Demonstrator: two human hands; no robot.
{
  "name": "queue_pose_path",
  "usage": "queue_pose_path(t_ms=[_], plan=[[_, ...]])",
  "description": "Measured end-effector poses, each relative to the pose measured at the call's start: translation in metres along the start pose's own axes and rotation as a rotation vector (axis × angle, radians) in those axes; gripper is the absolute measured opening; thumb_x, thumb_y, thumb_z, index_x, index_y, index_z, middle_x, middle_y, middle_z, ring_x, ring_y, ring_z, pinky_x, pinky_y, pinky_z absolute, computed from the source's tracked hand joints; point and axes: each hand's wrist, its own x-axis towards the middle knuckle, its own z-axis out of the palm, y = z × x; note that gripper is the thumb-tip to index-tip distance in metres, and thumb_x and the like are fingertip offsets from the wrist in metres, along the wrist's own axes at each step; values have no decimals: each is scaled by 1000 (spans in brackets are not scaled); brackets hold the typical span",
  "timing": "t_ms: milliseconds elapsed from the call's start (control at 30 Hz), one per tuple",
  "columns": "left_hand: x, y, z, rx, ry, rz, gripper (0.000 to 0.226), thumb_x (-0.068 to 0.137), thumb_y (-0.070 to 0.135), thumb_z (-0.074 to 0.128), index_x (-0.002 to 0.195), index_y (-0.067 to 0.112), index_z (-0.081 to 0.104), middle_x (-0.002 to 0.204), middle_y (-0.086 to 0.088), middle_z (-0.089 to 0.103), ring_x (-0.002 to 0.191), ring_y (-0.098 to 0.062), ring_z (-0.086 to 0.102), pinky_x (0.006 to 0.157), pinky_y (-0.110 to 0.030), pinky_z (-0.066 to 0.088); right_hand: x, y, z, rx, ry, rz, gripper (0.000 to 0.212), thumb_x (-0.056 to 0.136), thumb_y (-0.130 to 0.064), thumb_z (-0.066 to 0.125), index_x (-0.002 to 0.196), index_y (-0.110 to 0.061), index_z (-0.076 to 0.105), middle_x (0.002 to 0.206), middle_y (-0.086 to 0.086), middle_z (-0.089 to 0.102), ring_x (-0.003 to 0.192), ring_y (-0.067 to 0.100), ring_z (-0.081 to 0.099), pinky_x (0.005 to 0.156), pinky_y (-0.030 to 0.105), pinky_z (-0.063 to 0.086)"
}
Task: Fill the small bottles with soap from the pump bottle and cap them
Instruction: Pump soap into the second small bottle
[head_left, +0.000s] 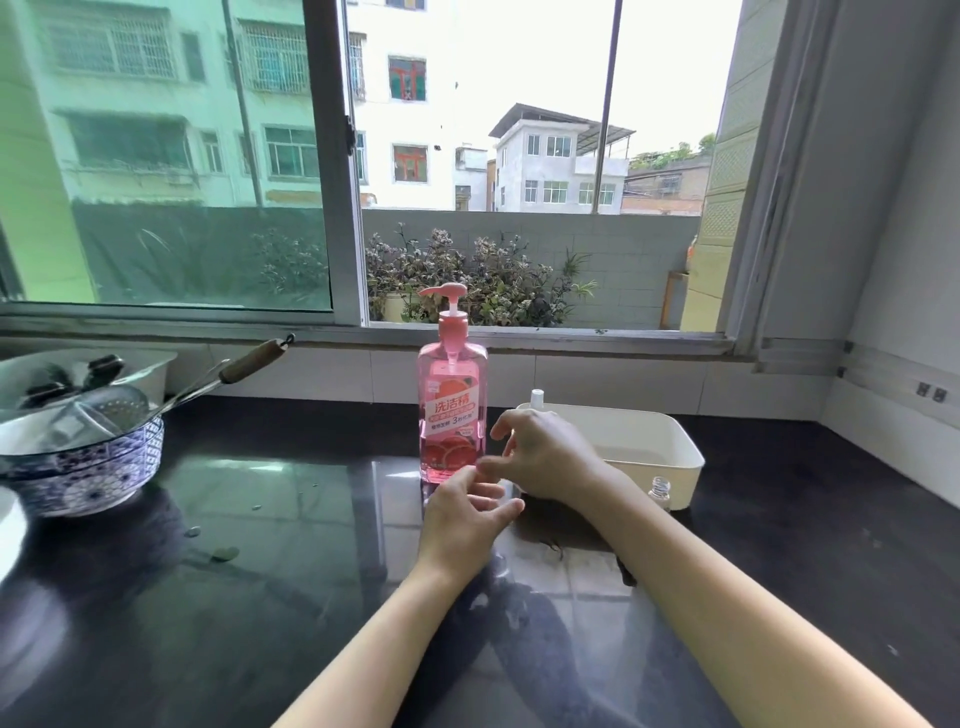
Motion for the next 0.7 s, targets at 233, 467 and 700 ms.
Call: queue_pose_path(t_ms=[233,467,700], plan=[[45,18,-60,-144,320,-44,25,75,9,74,98,9,64,85,-1,68,83,-19,67,65,-17,54,45,-17,-22,164,294,-56,25,91,-16,52,112,-7,61,112,12,65,97,24,61,84,36,51],[103,45,-98,-6,459,74,45,76,15,73,117,3,60,99,-14,70,86,-20,64,79,-26,52,99,-53,-43,33,341,-177,55,88,-5,51,139,-12,34,137,13,45,125,28,43,101,39,42],[119,51,-94,15,429,130,48,75,15,75,119,4,60,107,-15,70,88,-17,63,85,-30,54,119,-50,-31,-166,285,-234,64,89,-3,53,146,-4,24,152,10,30,142,22,24,117,32,25]])
